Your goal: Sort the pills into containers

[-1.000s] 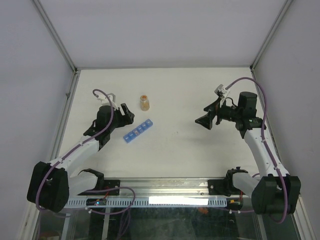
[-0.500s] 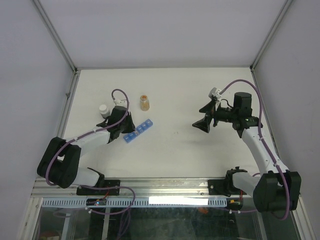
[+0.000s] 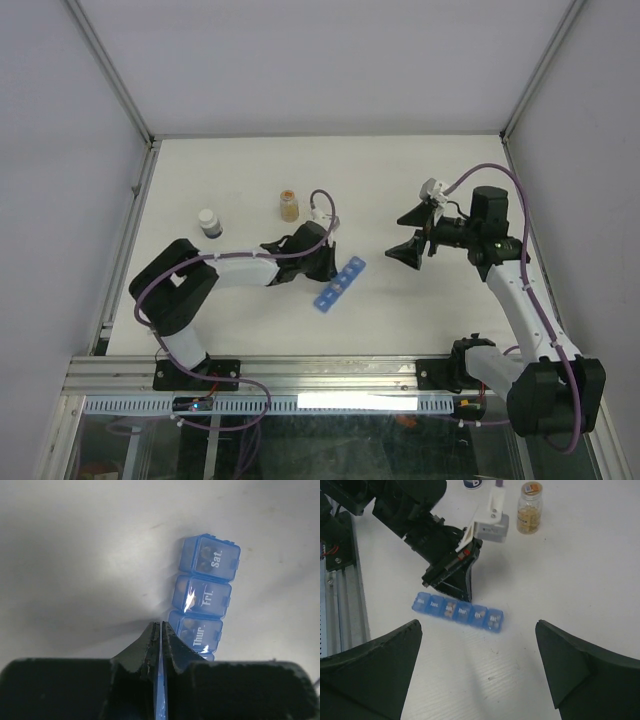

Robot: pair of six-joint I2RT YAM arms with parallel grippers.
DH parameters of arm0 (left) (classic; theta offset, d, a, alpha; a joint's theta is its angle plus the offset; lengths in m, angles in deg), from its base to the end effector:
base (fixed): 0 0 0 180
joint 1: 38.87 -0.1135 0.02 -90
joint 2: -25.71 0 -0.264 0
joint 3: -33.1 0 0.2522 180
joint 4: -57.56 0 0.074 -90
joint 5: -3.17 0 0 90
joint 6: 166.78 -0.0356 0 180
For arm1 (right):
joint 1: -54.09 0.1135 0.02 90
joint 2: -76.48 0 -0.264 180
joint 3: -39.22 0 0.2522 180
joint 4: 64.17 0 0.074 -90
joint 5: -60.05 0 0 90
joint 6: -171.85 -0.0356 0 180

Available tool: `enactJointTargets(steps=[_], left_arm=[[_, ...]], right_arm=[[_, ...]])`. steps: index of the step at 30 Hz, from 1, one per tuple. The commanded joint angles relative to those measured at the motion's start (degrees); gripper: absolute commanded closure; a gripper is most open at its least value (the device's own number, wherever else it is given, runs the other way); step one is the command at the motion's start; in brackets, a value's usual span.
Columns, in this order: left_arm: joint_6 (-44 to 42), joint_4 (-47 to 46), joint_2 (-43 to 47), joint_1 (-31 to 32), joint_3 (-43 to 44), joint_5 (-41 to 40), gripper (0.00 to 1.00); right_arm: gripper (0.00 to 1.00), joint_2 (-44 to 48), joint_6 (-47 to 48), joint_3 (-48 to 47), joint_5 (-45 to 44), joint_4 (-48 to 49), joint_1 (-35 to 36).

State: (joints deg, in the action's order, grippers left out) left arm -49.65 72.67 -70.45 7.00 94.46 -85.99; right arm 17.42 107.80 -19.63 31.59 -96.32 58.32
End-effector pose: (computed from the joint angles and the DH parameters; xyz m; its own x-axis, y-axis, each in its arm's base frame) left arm 0.2266 -0.2344 0.1482 -0.8043 0.1743 -0.5680 0.4017 0.8640 -0.3036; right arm 0.2104 0.0469 0.2903 -0.1405 -0.2195 -0.9654 -0.9311 0.3608 0.0535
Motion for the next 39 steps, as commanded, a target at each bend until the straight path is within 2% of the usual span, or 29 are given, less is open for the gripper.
enactJointTargets(steps=[1, 8, 11, 14, 17, 20, 26, 30, 35, 39], left_arm=[[1.8, -6.9, -3.9, 5.6, 6.6, 4.3, 0.93], [-1.6, -17.5, -2.4, 7.0, 7.3, 9.7, 0.91], [-4.7, -18.9, 1.9, 7.0, 4.6, 7.1, 0.87], [-7.9, -22.0, 9.2, 6.9, -1.3, 2.5, 0.76], [-10.9, -28.0, 17.6, 6.9, -9.7, 1.9, 0.61], [-12.8, -36.6, 24.6, 6.9, -19.0, 2.8, 0.46], [-16.8, -57.2, 33.8, 6.9, -36.1, 10.4, 0.25], [-24.0, -70.8, 32.3, 7.0, -43.8, 17.1, 0.23], [-35.4, -72.9, 25.9, 8.7, -44.4, 16.7, 0.22], [-41.7, -76.0, 16.9, 10.7, -42.9, 14.4, 0.21]], right_arm=[[0.00, 1.2, 5.4, 0.1, 6.0, -2.6, 0.0], [0.00, 1.0, 20.3, -2.2, 6.6, -14.5, -0.2], [0.00, 1.2, 28.8, -2.3, 8.7, -20.4, -0.3], [0.00, 1.1, 35.6, -2.4, 9.9, -25.6, -0.4], [0.00, 0.7, 43.0, -2.1, 11.6, -30.5, -0.4], [0.00, 0.1, 53.9, -0.8, 13.4, -35.3, 0.1], [0.00, -4.2, 60.3, 0.2, 6.5, -33.0, 7.4], [0.00, -8.2, 61.9, 0.4, -0.1, -29.6, 14.3], [0.02, -12.8, 61.3, 0.8, -5.4, -24.2, 19.5], [0.04, -13.6, 56.6, 2.4, -9.5, -16.9, 23.1]])
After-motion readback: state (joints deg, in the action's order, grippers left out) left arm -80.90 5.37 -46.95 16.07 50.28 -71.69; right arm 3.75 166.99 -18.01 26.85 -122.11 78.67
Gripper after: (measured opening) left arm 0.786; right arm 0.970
